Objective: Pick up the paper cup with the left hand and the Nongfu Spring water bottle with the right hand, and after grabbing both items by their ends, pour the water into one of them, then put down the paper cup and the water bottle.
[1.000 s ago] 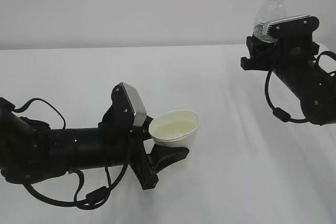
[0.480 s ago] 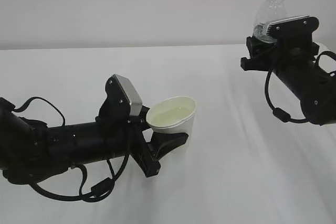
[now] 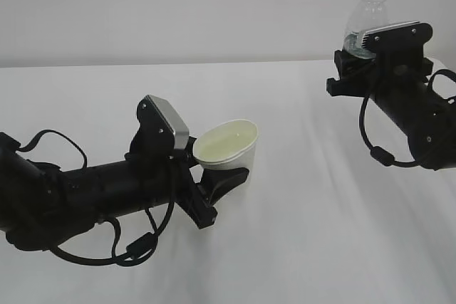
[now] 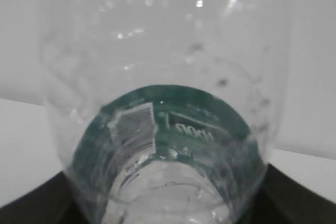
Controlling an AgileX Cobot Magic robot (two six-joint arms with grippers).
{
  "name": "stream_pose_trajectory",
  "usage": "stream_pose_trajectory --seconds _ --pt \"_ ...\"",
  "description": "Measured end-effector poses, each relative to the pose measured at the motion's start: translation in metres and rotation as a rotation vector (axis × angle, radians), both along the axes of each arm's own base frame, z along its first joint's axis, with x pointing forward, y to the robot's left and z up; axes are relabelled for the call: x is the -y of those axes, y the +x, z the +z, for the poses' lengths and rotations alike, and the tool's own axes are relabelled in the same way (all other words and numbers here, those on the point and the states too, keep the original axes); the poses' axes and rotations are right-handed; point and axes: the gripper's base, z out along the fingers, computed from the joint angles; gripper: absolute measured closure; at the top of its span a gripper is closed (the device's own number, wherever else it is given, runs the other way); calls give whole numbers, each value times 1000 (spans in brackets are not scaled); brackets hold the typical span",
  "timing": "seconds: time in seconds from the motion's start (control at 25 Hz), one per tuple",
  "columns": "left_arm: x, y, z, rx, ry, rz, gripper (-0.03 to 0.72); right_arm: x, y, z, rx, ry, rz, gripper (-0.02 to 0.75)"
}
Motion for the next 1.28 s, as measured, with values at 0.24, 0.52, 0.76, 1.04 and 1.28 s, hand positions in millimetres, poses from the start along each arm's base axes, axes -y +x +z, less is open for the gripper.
stream_pose_trajectory --seconds 0.24,0.52,0.76,1.04,1.28 --pt "-4 4 0 9 2 31 271 0 0 0 -3 0 0 272" --pt "-15 12 1 4 -7 92 271 0 0 0 -2 -1 0 272" --pt "-25 20 1 2 -11 140 271 0 0 0 -4 0 -1 272" --pt "-37 27 1 0 -14 189 271 0 0 0 -4 0 -1 272" --pt "-48 33 1 1 -15 227 271 0 0 0 -4 0 -1 272"
